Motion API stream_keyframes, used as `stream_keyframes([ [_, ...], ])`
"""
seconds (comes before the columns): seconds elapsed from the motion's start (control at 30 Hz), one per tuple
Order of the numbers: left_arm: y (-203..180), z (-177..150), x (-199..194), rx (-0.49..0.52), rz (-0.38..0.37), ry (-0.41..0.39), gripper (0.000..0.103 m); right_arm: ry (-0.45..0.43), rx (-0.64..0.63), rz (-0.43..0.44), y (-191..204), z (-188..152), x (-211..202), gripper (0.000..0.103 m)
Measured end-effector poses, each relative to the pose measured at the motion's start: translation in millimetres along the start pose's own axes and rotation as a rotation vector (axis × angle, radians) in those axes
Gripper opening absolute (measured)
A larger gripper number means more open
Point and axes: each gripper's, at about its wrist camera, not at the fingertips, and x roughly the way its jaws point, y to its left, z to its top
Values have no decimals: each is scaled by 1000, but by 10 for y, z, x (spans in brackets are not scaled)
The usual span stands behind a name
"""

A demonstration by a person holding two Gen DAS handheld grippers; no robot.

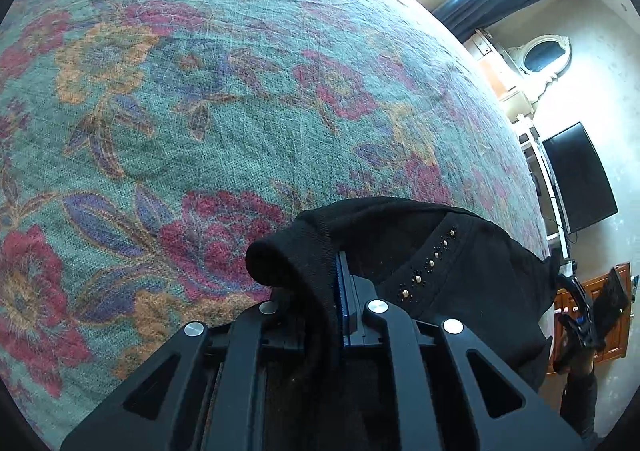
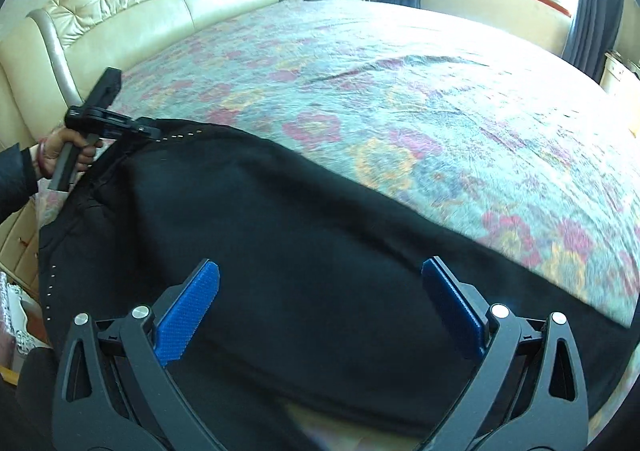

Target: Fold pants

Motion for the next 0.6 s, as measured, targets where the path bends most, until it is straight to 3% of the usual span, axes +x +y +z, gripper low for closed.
stream_keyframes([
  [0.17, -68, 4, 29, 62, 32, -1, 13, 140, -74, 22, -439, 399, 584, 100],
  [0.23, -92, 8, 36, 76, 45, 2, 13, 201, -108, 50, -480, 451, 793, 82],
  [0.27, -113, 30, 63, 83, 52, 4, 13, 244, -123, 68, -482, 462, 893, 63],
  [0.37, -164, 60, 85, 105, 76, 20, 13, 316, -133, 83, -479, 446, 1064, 61],
  [0.43, -216, 82, 99, 115, 102, 30, 13, 310, -136, 95, -466, 458, 1030, 34],
  [0.47, -244, 91, 104, 119, 113, 29, 10, 297, -143, 102, -445, 451, 975, 15],
  [0.6, -289, 66, 19, 126, 127, -18, 9, 223, -211, 25, -263, 357, 709, 8],
])
